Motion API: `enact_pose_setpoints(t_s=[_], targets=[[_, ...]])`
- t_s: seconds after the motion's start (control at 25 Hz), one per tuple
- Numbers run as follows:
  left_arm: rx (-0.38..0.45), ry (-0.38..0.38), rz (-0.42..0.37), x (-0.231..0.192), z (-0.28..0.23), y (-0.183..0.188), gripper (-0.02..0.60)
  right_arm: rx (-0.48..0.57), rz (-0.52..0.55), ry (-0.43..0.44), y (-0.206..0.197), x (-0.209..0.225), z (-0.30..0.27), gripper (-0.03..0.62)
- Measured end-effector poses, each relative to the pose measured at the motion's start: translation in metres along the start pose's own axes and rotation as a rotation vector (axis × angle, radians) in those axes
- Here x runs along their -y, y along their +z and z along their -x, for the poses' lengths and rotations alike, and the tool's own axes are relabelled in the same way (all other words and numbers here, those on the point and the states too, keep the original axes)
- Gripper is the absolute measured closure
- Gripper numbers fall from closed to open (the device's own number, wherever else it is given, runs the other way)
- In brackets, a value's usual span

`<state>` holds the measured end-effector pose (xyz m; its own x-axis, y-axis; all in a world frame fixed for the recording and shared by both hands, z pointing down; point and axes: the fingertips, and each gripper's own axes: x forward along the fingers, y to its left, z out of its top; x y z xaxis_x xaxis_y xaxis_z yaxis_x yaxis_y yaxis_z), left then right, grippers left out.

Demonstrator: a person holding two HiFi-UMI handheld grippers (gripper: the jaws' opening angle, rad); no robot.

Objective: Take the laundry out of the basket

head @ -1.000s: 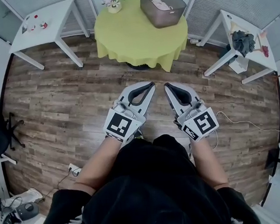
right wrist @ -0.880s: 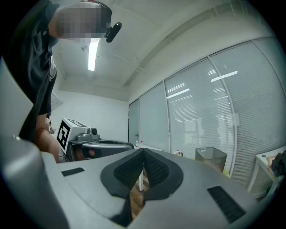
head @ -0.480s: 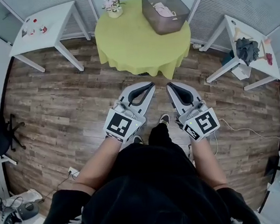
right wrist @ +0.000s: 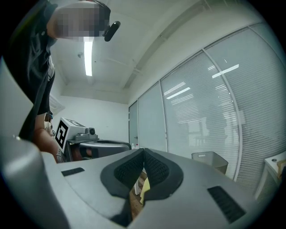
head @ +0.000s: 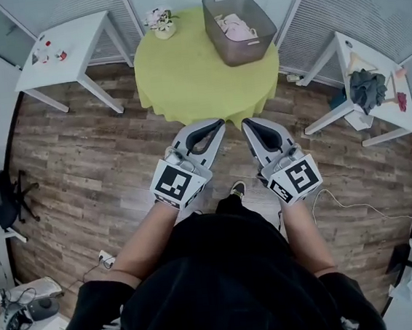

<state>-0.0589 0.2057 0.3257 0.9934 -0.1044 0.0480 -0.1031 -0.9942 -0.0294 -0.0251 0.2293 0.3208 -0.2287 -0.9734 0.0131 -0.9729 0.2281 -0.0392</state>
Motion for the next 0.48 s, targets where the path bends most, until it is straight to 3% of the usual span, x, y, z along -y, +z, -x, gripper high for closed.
enact_pose_setpoints(t_s=[0.48], targets=[[-0.025, 0.057, -0.001, -0.002, -0.091, -0.001, 0.571, -0.008, -0.019, 0.060, -0.006, 0.091, 0.009, 0.571]])
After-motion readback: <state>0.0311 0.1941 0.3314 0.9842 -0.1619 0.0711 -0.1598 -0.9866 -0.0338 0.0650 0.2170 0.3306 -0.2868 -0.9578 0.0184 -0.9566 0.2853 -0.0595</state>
